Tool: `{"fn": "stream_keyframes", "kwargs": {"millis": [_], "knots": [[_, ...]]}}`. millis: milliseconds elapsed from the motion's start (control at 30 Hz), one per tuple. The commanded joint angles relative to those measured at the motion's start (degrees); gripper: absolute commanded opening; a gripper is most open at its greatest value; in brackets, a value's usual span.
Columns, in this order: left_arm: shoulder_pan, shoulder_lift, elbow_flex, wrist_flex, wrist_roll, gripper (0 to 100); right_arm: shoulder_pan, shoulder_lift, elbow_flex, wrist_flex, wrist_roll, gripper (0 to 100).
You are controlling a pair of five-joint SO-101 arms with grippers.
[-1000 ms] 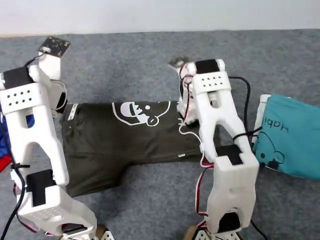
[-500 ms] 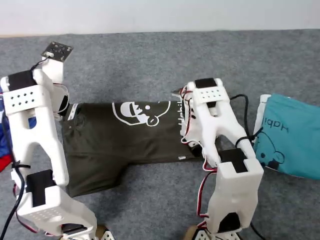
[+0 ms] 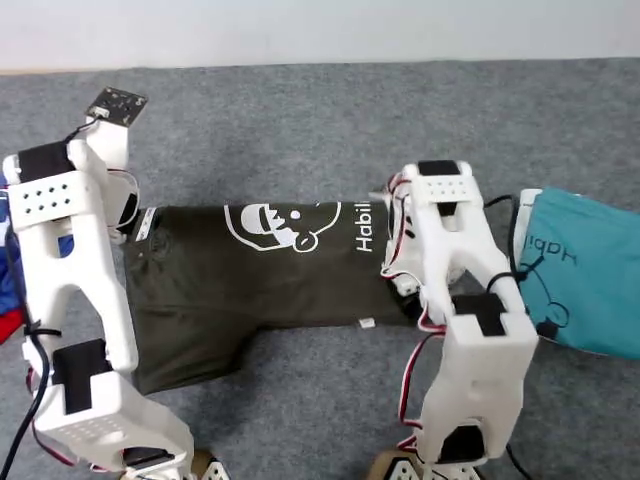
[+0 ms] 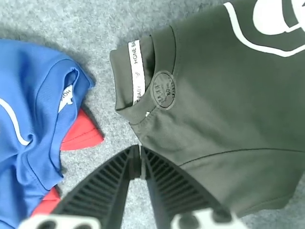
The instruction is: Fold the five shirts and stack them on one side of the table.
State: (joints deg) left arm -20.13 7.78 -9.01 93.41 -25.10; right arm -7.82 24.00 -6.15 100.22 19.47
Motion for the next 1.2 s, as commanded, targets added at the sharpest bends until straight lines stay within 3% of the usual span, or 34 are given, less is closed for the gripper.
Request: {"fn": "stream_keyframes", "kwargs": {"millis": [0,433,667,833,1000,1167], "knots": [[-0.4,-3.3,-0.2,-1.0,-0.1,0,-1.8,-7.4,-3.8,2.0,0.6,0.9],[-0.5,-4.3,-0.1,7.3,-2.7,2,-4.5,-20.1,-3.7,2.6,0.4,0.9],[-1.2,-21.6,9.5,7.0,-9.2,7,-10.4,-23.3,-1.1,2.4,0.8,0.9],[-13.9,-27.9,14.3,3.7,-9.8,8,-16.8,-23.3,-0.5,0.1,0.8,0.9],[-29.9,-23.9,16.2,-1.4,-9.8,8,-26.2,-23.0,2.3,-6.3,0.9,0.9],[-40.1,-18.5,16.1,-4.7,-12.2,8,-34.9,-16.2,2.7,-9.9,4.0,6.2]]}}
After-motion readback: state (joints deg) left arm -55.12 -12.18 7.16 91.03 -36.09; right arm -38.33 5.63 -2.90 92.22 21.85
